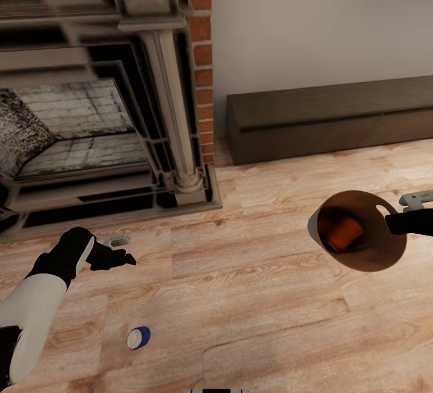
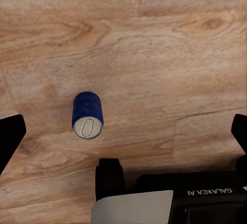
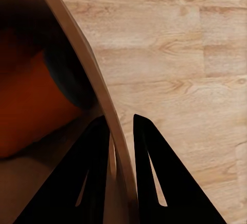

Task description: Put the three can of soda from the living room inside the tash can in the kitchen.

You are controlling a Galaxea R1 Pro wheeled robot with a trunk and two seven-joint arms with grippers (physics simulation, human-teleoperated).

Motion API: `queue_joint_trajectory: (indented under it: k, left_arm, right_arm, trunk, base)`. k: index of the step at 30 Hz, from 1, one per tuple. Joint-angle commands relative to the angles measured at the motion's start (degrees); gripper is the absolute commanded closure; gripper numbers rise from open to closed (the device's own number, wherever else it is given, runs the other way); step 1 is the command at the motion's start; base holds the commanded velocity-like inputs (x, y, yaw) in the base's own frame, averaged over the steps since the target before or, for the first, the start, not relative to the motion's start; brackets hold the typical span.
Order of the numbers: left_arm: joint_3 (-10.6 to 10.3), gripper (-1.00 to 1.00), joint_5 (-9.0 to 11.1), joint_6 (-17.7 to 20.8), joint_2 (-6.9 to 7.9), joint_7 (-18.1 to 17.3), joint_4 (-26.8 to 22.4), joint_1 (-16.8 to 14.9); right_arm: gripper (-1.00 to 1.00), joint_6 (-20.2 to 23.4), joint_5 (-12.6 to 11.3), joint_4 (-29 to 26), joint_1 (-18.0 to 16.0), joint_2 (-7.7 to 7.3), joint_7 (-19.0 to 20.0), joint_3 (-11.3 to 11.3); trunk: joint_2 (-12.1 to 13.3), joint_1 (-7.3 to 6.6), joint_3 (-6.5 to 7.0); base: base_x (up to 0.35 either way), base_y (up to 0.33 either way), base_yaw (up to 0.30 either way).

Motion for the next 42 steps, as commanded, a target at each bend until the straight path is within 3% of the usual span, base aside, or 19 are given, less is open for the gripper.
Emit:
queue_joint_trajectory:
  k: [1,16,22,30,42]
  left_arm:
    - [0.1,-1.0,0.04,0.0,-0.01,0.04,-0.03,0.0]
    - [0.57,-1.0,0.02,0.0,0.16,0.21,0.24,0.0]
    - [0.54,-1.0,0.23,-4.39,0.52,0.37,3.07,0.09]
    - [0.64,-1.0,0.57,-11.73,0.69,0.38,9.92,0.49]
    - [0.59,-1.0,0.55,-15.58,0.69,0.43,11.25,0.61]
  right_arm:
    - [1.0,0.16,-0.44,0.0,-0.04,-0.01,0.32,-0.02]
    - [1.0,0.32,-0.44,0.0,-0.05,-0.08,0.29,-0.08]
    - [1.0,0.75,0.23,0.0,-0.05,0.14,0.29,0.0]
    - [1.0,3.47,3.08,-1.17,-0.12,0.23,0.33,4.89]
    - [1.0,3.47,3.66,-2.22,-0.48,0.0,0.29,5.67]
  trunk:
    - [-0.42,0.22,-0.18]
    - [-6.43,3.51,-2.87]
    - [-8.84,4.83,-3.95]
    - [-12.05,6.59,-5.38]
    - [-16.86,9.22,-7.59]
  base:
    - [0.0,0.0,0.0]
    - [0.0,0.0,0.0]
    - [0.0,0.0,0.0]
    - [0.0,0.0,0.0]
    - [0.0,0.0,0.0]
